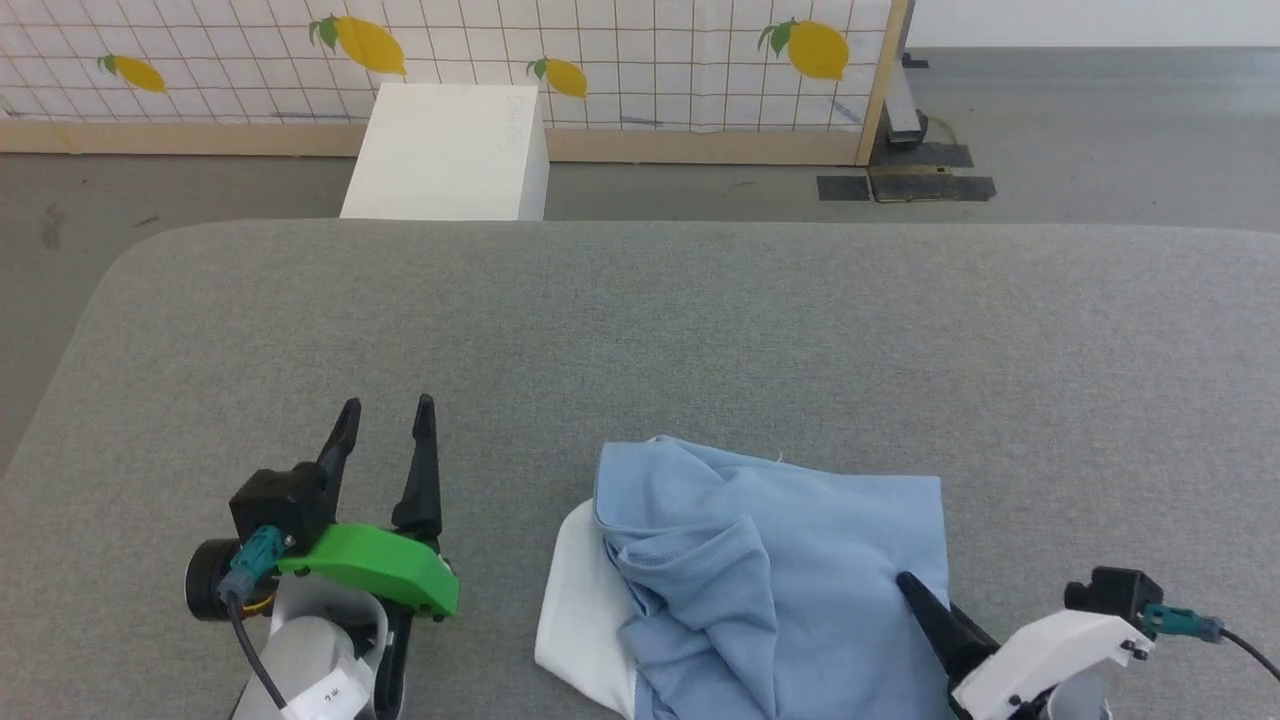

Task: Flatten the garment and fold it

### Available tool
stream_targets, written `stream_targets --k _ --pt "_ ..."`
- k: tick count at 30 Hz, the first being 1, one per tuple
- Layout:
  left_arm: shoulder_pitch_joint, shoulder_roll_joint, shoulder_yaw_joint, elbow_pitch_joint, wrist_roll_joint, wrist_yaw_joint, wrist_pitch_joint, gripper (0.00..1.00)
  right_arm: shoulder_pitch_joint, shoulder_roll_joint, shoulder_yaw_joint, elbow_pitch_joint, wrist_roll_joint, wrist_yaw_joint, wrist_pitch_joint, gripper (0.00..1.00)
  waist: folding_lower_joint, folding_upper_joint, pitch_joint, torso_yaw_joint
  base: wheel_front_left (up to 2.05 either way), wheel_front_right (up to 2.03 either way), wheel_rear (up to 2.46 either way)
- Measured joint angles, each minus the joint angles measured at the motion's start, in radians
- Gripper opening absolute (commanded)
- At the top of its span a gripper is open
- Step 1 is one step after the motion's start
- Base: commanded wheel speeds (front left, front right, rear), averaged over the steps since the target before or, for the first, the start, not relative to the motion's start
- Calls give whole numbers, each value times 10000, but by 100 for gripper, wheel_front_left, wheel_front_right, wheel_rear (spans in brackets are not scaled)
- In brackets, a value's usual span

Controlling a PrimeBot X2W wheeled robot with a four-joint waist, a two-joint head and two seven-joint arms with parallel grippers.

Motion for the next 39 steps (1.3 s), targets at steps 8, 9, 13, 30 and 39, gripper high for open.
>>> stream_targets --k 8,9,13,30,39 --pt "98 -82 23 27 4 -6 0 100 -779 -33 936 834 445 0 82 8 0 0 1 59 0 0 0" --pt "98 -84 35 36 4 -6 0 100 -805 -31 976 857 332 0 79 0 0 0 2 57 0 0 0" --pt "107 -96 92 50 2 -13 0 100 -895 -25 1116 529 -512 -2 23 0 0 0 16 2 0 0 0" --pt "61 -10 516 -499 48 8 -8 100 -3289 -2073 3060 -3777 -6778 2 2945 0 0 0 551 -1535 0 0 0" --pt "-777 382 533 -1239 437 90 29 100 -5186 -4289 2815 -2483 -6761 2 2299 0 0 0 1597 -2762 0 0 0"
